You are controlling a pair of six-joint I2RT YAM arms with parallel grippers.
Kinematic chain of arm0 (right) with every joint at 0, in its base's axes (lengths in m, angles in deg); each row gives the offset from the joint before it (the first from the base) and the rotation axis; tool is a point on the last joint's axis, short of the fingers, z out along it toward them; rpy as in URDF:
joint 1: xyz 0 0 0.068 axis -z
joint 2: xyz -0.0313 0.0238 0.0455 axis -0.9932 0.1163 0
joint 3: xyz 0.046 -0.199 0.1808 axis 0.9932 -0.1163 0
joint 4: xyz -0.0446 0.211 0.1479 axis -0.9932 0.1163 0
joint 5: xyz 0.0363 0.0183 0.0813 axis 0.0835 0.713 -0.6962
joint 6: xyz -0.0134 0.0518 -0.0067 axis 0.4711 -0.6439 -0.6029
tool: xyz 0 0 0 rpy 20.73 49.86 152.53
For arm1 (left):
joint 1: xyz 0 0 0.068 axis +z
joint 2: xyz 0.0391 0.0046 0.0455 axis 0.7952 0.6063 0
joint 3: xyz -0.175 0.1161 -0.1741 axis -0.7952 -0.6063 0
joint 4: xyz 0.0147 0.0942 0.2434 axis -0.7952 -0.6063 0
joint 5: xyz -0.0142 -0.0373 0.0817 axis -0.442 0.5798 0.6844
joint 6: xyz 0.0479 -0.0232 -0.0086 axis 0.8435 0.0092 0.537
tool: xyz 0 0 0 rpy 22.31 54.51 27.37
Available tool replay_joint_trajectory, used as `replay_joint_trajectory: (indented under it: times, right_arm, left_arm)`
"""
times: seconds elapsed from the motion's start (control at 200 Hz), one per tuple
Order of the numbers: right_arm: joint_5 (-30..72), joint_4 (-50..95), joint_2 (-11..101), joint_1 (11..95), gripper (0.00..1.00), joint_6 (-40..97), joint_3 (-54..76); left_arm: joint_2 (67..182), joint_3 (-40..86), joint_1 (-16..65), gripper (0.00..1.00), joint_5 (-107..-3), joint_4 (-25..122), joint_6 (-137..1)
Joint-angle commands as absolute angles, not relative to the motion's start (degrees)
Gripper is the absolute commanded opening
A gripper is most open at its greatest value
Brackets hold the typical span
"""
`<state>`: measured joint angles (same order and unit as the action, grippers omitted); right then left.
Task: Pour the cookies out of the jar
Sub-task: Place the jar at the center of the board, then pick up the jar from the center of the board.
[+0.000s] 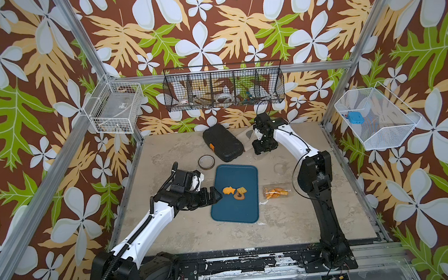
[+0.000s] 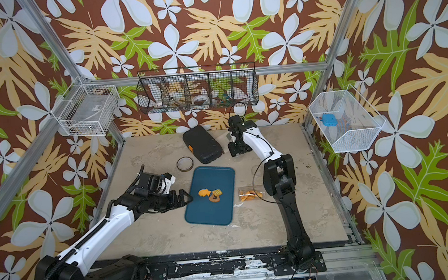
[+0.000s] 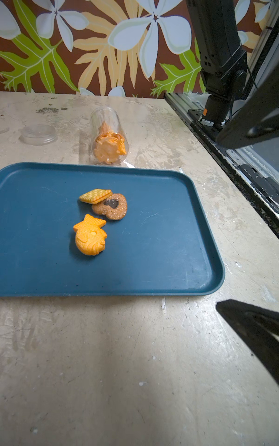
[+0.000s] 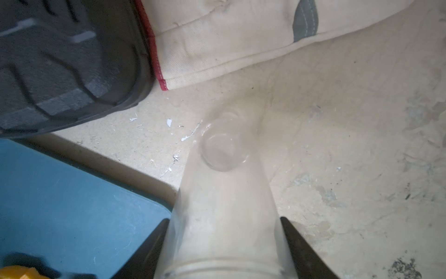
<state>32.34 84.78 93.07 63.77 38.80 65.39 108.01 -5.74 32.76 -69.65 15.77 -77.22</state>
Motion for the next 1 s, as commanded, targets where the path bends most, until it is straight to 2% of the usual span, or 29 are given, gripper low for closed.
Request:
replay_joint_trajectory:
  times: [0.0, 0.115, 0.195, 0.636, 0.991]
  right_arm:
    - [30.34, 86.24, 93.93, 63.54, 0.73, 38.55, 65.76]
    - [30.04, 85.81, 93.85, 63.51, 0.85, 38.30, 66.76]
    - [29.56, 85.17, 93.61, 63.48, 0.89, 37.98, 67.54]
    - [31.21, 82.96, 93.11, 65.26, 0.92, 39.15, 61.50]
    - [26.75, 77.88, 95.48, 65.43, 0.91, 40.84, 57.78]
  left_arm:
    - [107.72, -5.85, 32.80, 1.00, -69.76, 15.17, -76.31]
    - [107.89, -5.93, 32.76, 1.00, -69.69, 15.25, -76.32]
    - [108.26, -5.68, 32.77, 1.00, -69.71, 15.25, -76.23]
    - [108.77, -5.75, 32.73, 1.00, -70.29, 15.58, -76.12]
    - [108.42, -7.67, 32.75, 1.00, -71.11, 15.69, -76.67]
